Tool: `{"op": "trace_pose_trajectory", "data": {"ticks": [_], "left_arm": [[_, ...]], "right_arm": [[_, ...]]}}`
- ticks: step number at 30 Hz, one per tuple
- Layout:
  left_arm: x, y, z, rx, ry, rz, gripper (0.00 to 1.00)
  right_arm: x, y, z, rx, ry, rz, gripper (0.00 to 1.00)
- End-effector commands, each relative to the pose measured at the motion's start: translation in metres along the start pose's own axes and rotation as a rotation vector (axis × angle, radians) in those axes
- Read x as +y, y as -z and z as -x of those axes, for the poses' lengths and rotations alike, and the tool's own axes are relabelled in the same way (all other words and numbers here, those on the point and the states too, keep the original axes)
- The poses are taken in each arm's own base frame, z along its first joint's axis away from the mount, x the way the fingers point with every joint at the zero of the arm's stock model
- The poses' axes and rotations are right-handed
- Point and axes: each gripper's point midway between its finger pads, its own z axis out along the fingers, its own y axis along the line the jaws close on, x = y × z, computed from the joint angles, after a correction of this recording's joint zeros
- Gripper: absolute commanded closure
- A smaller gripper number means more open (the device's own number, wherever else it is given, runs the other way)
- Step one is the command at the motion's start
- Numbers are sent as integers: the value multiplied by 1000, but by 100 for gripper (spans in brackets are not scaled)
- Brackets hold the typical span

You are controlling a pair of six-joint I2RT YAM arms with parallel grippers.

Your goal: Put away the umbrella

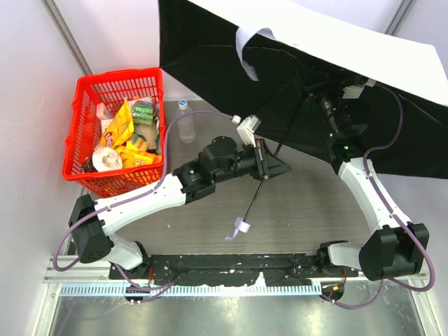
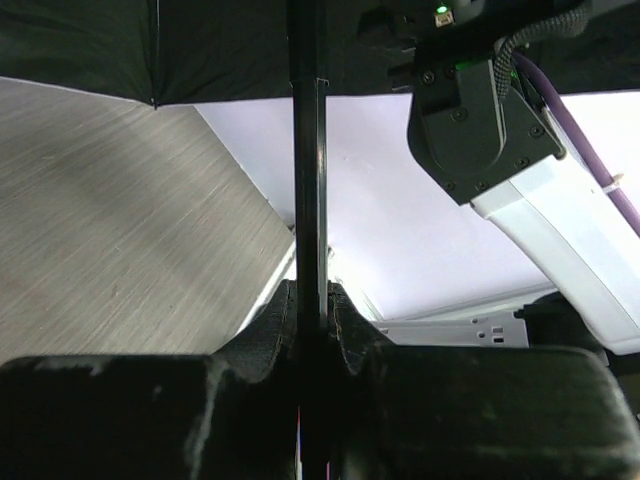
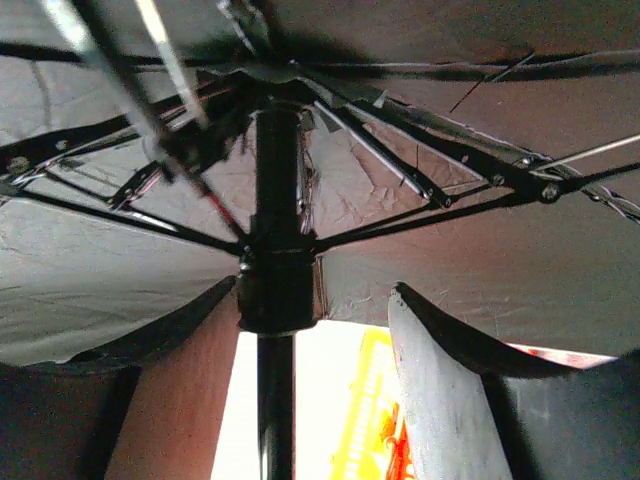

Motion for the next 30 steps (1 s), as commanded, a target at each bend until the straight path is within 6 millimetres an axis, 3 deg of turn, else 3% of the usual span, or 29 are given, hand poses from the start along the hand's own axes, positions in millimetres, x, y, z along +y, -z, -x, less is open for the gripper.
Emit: {"op": "trace_pose_trajectory", "data": {"ticks": [1,9,12,16,18,19,23,26,27,28,29,30], "left_arm": [[-49,7,32,-99,-74,-141,100],[-42,14,35,-140,-57,-100,100],[-42,13,34,-135,-49,-109,100],[-43,13,31,-124,-44,-116,100],[-42,13,30,-125,-49,-116,100],[-42,13,31,-126,-55,-114,100],[-29,15,33,-143,-110,-55,100],[7,15,43,-180,-187,95,100],[18,13,48,-175,-174,115,100],[26,11,51,-151,-146,107,100],[30,9,56,-142,-109,98,100],[31,7,57,-128,-100,85,100]], "right_arm": [[43,3,27,-119,66,86,36],[43,1,46,-173,8,84,34],[46,-5,47,-152,-9,118,39],[43,-10,49,-143,-16,120,58],[40,-12,47,-130,-10,110,78],[36,-13,47,-129,-13,99,99],[21,-18,47,-94,8,16,100],[29,-15,19,82,-42,64,100],[43,-8,4,152,-46,111,100],[39,-1,-6,185,-62,105,100],[49,10,-21,256,-61,142,100],[41,19,-32,290,-93,131,100]]}}
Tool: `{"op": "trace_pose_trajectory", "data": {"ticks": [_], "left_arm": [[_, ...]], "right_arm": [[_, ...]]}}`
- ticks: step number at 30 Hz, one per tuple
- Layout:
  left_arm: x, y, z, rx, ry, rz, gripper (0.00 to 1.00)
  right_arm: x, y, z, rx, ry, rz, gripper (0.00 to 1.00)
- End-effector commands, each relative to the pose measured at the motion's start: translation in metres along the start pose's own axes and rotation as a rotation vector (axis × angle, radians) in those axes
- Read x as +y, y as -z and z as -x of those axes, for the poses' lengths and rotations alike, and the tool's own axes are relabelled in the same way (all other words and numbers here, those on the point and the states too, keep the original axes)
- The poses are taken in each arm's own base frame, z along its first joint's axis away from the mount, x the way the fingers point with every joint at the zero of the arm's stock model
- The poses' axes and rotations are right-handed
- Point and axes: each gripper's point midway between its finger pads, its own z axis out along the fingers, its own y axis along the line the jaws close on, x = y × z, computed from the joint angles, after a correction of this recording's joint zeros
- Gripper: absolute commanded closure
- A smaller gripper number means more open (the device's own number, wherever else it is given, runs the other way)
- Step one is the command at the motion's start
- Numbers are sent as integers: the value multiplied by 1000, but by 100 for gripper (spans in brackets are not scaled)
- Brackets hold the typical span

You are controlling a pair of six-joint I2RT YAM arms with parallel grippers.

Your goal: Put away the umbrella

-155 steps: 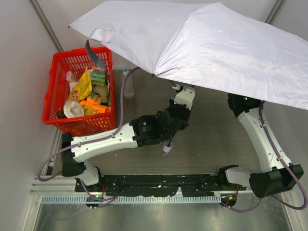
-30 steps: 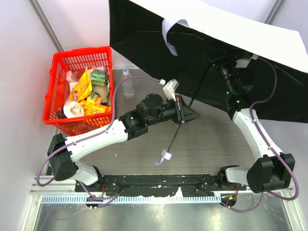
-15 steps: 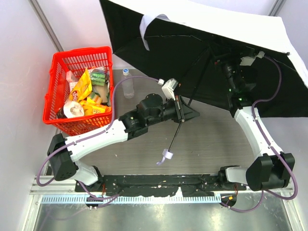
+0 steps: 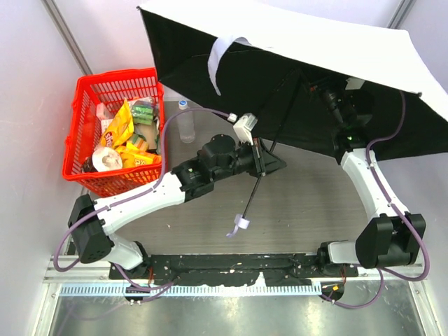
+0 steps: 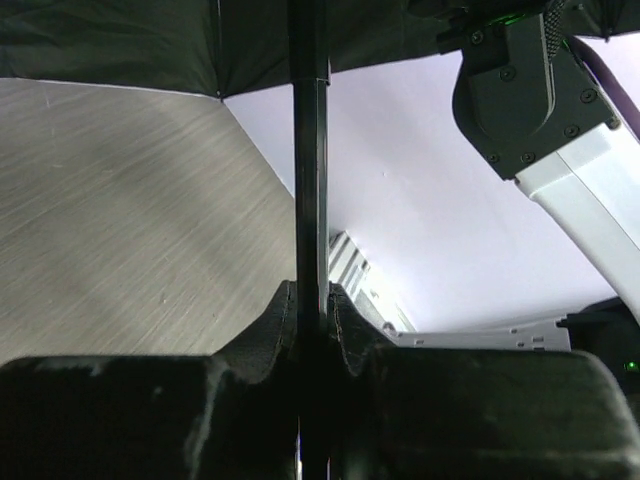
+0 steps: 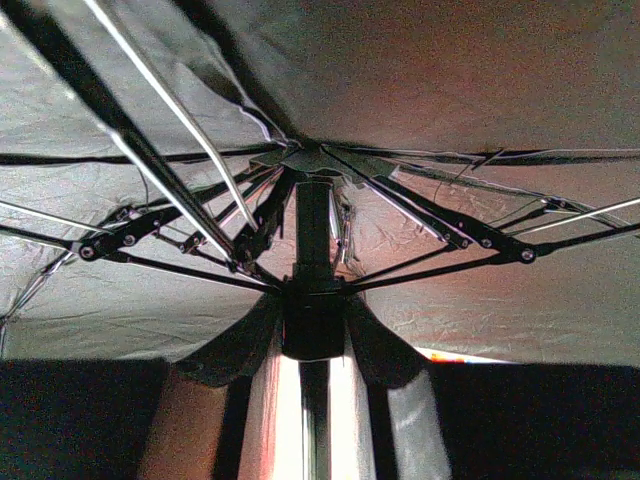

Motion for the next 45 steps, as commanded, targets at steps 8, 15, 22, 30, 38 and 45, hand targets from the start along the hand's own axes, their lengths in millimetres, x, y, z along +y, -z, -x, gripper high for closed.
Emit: {"op": "trace_pose_trajectory", "data": {"ticks": [8,15,22,30,38,45], "left_arm": [[-40,1,65,-73,19,-203,100],[-65,8,63,-64,133,-349,100],[-46,19,70,-144,80,-223,100],[-59,18,86,-171,85,-243,100],[-57,11,82,-149,34,-239,100],[-66,15,79,-138,28,-287,100]], "right_arm": [[53,99,-112,386,14,325,100],[81,120,-123,334,358,561,100],[104,118,-95,143,392,641,100],[75,109,-79,16,803,369,100],[75,78,-76,104,429,164,74],[91,56,-48,105,206,165,35]]}}
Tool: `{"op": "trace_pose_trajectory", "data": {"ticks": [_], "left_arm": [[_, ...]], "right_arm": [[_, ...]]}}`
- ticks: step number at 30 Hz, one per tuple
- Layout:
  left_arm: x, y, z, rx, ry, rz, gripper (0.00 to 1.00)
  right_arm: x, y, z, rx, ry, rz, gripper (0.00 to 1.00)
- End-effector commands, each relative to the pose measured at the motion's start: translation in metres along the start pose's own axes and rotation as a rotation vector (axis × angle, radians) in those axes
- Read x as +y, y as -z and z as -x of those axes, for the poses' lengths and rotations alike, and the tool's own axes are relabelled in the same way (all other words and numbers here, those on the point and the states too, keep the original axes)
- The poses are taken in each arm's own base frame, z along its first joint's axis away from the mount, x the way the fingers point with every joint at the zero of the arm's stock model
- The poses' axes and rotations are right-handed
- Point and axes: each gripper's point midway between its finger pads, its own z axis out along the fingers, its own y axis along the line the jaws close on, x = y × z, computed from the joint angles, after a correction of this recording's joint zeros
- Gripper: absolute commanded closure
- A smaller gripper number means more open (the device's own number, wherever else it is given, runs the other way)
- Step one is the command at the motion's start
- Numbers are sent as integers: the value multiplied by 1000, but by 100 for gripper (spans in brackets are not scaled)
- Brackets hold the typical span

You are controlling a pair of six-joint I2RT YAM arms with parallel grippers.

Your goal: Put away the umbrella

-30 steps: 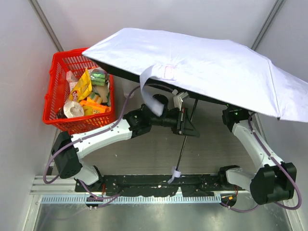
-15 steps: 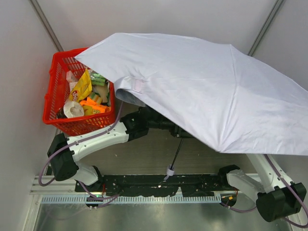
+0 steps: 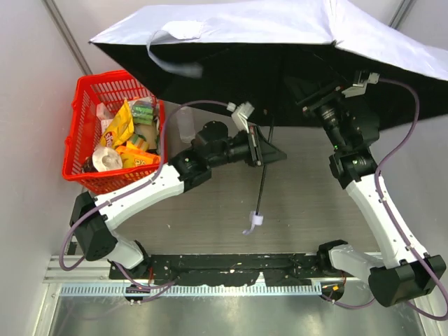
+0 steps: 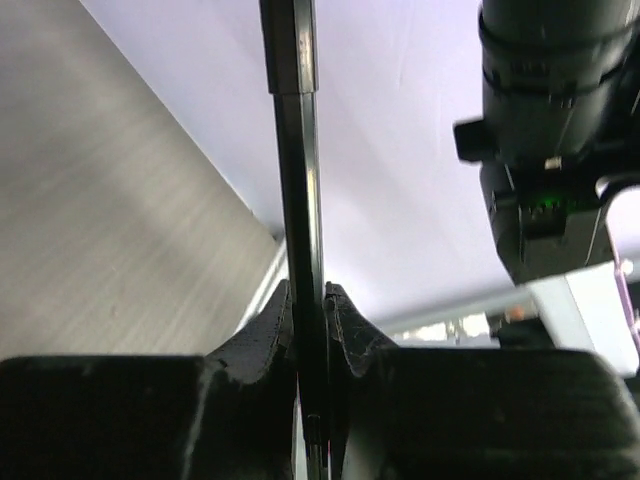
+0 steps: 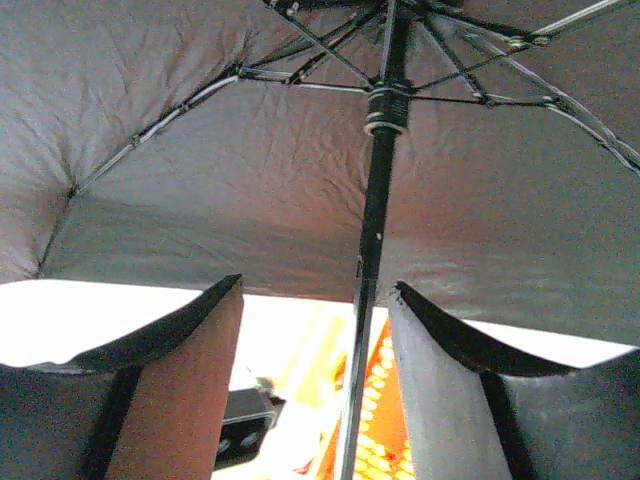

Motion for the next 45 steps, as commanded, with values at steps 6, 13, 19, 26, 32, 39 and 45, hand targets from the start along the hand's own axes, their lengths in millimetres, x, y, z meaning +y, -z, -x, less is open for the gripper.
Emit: {"op": "trace_pose_trajectory", "data": {"ticks": [6,13,19,26,32,39,45], "left_arm": [[-53,15,66,-236,-77,-145,100],[-45,9,60,-214,-64,-132,100],[-42,3,56,-198,-43,-140,100],[-45,3,55,-196,-37,-149,100],[-53,0,50,-182,-27,-181,100],[-58,-6,41,-156,-27,-185,100],[-68,-7,37,-155,-20,-213,100]], "right_arm": [[3,-13,21,49,-239,95,30],[2,-39,20,76,-235,167,27],[0,-46,31,15,-244,162,32],[4,-33,44,-85,-271,205,34],[0,-47,42,-48,-303,188,34],[-8,-55,43,-57,-300,163,34],[-17,-60,49,-103,-372,154,44]]}}
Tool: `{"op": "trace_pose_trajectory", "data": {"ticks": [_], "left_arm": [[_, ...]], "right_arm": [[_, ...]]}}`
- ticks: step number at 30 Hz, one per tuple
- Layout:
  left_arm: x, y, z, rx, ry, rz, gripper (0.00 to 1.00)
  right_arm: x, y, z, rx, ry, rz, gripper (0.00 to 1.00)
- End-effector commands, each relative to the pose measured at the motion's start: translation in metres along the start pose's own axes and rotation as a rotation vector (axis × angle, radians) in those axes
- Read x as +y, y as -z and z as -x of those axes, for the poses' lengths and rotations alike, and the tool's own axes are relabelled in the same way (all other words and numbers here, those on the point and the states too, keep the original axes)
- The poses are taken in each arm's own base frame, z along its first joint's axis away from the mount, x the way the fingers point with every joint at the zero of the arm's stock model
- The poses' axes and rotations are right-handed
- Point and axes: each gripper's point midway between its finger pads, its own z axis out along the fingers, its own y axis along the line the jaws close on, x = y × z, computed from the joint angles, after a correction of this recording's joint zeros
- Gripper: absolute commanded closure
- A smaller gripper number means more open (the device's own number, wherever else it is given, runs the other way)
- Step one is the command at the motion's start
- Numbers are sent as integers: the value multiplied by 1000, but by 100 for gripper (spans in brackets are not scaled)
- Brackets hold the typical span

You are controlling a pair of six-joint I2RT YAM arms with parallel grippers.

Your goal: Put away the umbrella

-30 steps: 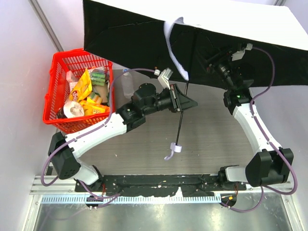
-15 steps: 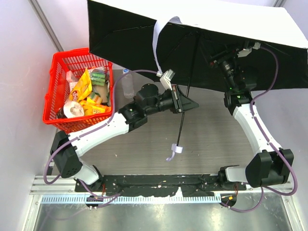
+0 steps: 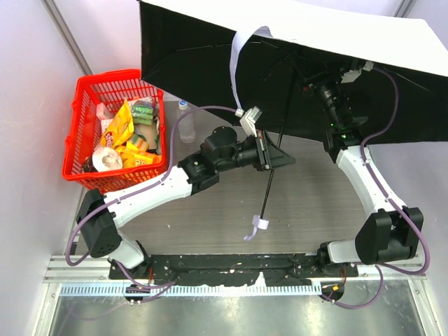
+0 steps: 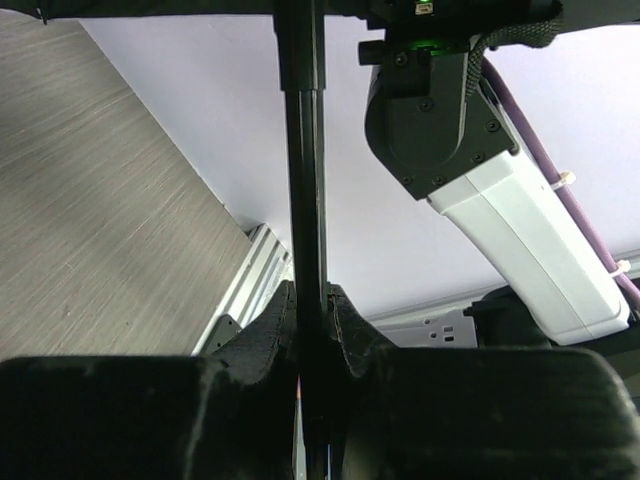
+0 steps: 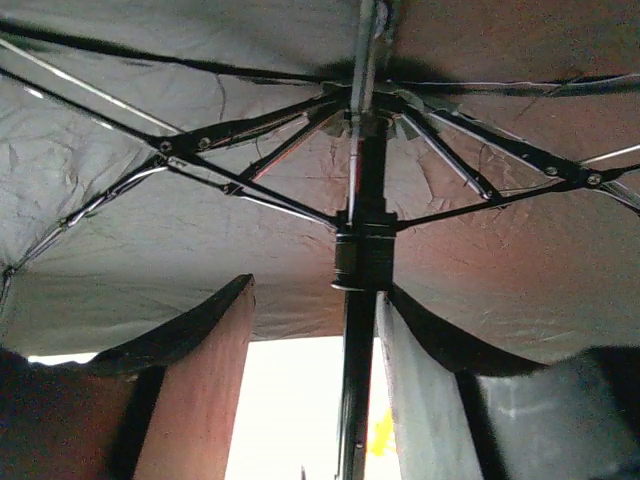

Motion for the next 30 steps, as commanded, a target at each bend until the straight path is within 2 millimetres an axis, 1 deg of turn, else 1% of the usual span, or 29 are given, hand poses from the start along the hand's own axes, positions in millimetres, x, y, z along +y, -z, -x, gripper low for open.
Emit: {"op": "trace_pose_trajectory", "data": {"ticks": [1,2,3,4,5,6,7,8,9,10,13,17,20,22,23,24,25,26,28,29,30], "left_arm": [[-69,9,34,-116,-104,-207,100],[-69,9,35,-120,-102,-205,100],[-71,10,35,-123,-103,-209,100],[-71,10,34,-122,-101,-210,100],[-71,11,34,-123,-102,-211,100],[-72,11,35,-127,-101,-212,100],[-72,11,35,-127,-100,-213,100],[-73,12,35,-128,-99,-217,100],[-73,13,35,-130,-98,-218,100],[-73,12,35,-131,-97,-216,100],[-73,13,33,-128,-96,-218,100],[-71,13,32,-127,-93,-219,100],[-72,15,31,-127,-90,-224,100],[-70,13,30,-127,-87,-221,100],[-70,13,31,-127,-85,-222,100],[-70,13,30,-124,-85,-223,100],[-70,13,30,-124,-85,-223,100],[-70,13,30,-123,-84,-225,100],[-69,12,30,-124,-80,-224,100],[-69,13,29,-125,-80,-223,100],[-68,14,30,-127,-78,-224,100]], "right_arm": [[30,-6,19,-84,-22,84,51],[31,-7,20,-87,-27,89,55],[31,-7,22,-100,-31,88,61],[28,-6,25,-113,-38,81,61],[27,-5,27,-131,-40,78,61],[22,-5,28,-138,-43,64,59],[19,-4,31,-152,-46,55,54],[16,-4,33,-158,-55,52,53],[13,-5,34,-157,-58,49,53],[17,-5,35,-160,-61,73,55],[10,-9,40,-177,-70,57,55],[11,-11,45,-181,-91,96,55],[6,-11,52,-206,-87,84,50],[4,-12,53,-200,-87,81,49],[-1,-13,54,-200,-95,71,48],[-6,-14,55,-200,-104,64,48],[-4,-13,56,-202,-115,77,48],[-9,-14,57,-203,-126,70,48],[-5,-12,61,-212,-137,99,49],[-9,-12,62,-217,-144,86,49],[-8,-11,64,-228,-139,86,48]]}}
